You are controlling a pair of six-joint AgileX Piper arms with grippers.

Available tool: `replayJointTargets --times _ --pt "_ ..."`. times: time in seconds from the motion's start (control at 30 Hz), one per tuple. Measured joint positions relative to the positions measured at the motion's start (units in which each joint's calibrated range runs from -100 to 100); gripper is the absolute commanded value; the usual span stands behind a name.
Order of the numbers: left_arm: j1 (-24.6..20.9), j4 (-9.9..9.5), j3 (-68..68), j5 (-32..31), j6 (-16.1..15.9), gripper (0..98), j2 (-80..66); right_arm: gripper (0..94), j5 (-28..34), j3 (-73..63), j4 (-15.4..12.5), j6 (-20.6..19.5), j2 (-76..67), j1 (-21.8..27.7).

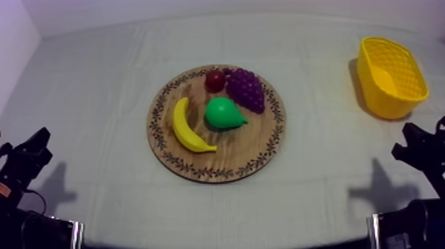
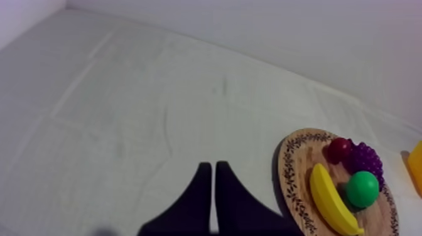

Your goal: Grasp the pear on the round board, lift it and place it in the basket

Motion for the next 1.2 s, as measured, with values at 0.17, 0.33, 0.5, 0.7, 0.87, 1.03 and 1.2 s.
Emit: replayJointTargets --times 0.17,0.33,0.5,0.7,0.87,1.03,1.2 --pt "0.0 0.0 0.0 0.0 0.0 0.1 0.0 0.4 0.42 -0.16 0.0 -1.61 0.0 -0.04" --pt "0.0 0.0 0.0 0.0 0.02 0.1 0.0 0.4 1.04 -0.23 0.07 -2.34 0.0 -0.07" --pt "0.0 0.0 0.0 0.0 0.02 0.1 0.0 0.4 1.32 -0.3 0.07 -1.81 0.0 -0.16" --pt "0.0 0.0 0.0 0.0 0.02 0.1 0.0 0.4 3.03 -1.14 -1.64 0.29 0.0 -0.2" --pt "0.0 0.0 0.0 0.0 0.02 0.1 0.0 0.4 4.07 -2.21 -2.68 1.46 0.0 -0.35" --pt "0.0 0.0 0.0 0.0 0.02 0.1 0.0 0.4 4.31 -3.99 0.13 -0.53 0.0 -4.12" --pt "0.0 0.0 0.0 0.0 0.02 0.1 0.0 0.4 4.85 -5.04 1.94 -3.71 0.0 -7.49"
